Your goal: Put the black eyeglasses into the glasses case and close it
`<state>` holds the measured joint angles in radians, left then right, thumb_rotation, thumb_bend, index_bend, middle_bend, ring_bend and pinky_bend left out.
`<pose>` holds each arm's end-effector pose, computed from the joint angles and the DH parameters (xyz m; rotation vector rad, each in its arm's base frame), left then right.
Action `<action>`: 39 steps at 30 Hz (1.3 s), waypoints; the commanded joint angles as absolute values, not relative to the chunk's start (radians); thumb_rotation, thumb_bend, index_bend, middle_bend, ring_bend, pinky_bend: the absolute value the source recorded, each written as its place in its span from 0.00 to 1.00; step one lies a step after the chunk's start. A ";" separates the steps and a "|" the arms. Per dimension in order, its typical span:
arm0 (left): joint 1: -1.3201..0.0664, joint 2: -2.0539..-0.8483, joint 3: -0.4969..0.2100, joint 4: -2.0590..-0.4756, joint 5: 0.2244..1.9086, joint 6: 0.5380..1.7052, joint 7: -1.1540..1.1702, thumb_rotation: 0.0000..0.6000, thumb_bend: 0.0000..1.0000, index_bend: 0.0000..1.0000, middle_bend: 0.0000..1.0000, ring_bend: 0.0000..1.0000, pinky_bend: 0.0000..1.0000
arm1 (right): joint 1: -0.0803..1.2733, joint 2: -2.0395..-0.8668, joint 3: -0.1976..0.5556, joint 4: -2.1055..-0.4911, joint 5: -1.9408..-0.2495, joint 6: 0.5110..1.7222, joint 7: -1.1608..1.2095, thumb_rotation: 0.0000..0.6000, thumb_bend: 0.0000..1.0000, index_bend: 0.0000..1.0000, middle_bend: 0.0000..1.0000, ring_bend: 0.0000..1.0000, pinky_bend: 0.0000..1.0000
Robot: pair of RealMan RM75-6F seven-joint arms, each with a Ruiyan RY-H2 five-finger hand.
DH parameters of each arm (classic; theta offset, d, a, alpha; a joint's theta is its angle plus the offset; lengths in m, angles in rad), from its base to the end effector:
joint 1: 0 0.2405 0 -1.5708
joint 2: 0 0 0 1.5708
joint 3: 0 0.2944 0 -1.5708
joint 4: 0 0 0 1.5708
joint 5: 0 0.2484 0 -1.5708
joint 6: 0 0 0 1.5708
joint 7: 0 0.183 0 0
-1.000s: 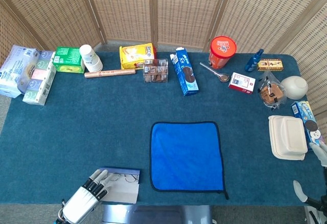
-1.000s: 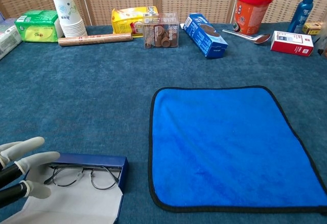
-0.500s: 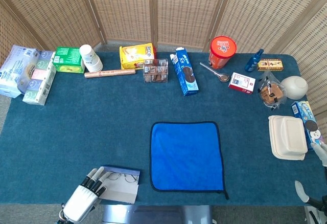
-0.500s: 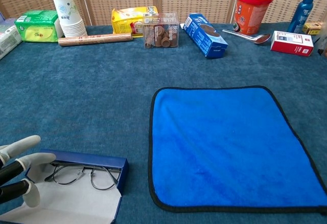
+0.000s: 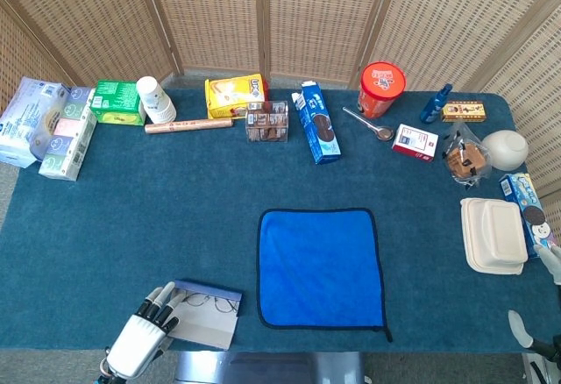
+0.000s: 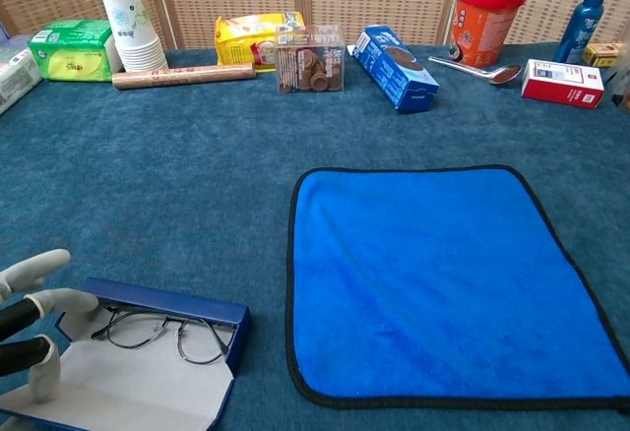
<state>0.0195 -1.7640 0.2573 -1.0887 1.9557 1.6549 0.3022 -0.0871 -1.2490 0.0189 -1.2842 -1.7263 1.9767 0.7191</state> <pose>-0.2849 0.0973 -0.0934 -1.8594 -0.6457 -1.0596 -0.3710 -0.1377 0.1772 1.1618 -0.9596 1.6219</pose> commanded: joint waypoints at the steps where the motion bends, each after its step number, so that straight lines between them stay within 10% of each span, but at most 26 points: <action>1: 0.019 -1.764 0.255 -1.091 1.954 1.655 0.300 1.00 0.38 0.65 0.25 0.06 0.19 | -0.088 -1.249 0.020 -1.283 -1.724 1.977 0.723 0.47 0.38 0.06 0.12 0.00 0.17; 39: -0.021 -1.780 0.121 -1.263 1.776 1.566 0.158 1.00 0.37 0.58 0.23 0.06 0.21 | -0.116 -1.237 0.028 -1.279 -1.709 1.992 0.738 0.42 0.38 0.06 0.12 0.00 0.17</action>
<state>-0.0185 -1.7773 0.1249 -1.2591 1.7802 1.5705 0.1615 -0.1162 -1.2372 0.0277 -1.2792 -1.7090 1.9916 0.7375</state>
